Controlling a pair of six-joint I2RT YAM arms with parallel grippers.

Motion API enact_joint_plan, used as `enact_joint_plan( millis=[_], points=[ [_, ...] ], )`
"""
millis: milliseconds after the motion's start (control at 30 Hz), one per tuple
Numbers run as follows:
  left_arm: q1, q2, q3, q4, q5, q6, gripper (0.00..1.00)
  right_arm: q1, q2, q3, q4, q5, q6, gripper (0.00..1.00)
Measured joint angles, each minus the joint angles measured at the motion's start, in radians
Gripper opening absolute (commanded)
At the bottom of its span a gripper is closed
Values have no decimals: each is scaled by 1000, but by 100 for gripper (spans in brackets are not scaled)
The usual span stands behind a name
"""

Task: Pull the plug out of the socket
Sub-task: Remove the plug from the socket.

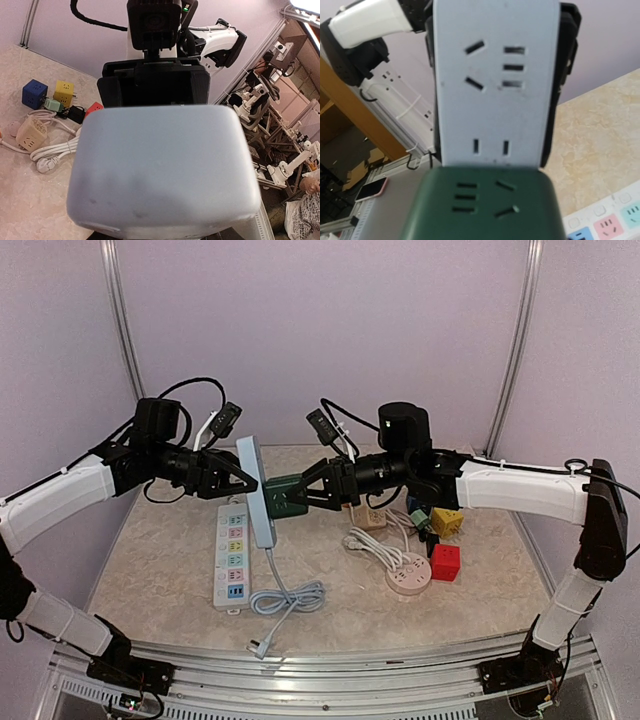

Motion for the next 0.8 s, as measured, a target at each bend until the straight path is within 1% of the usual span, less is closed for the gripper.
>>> enact_joint_plan(
  millis=[200,433,800],
  points=[
    [16,0,0,-1,-36,-3,0,0,0,0,-11,50,-17,0],
    [18,0,0,-5,-48,-3,0,0,0,0,-20,66,-31,0],
    [16,0,0,-8,-7,6,0,2,-6,0,-28,55,-41,0]
  ],
)
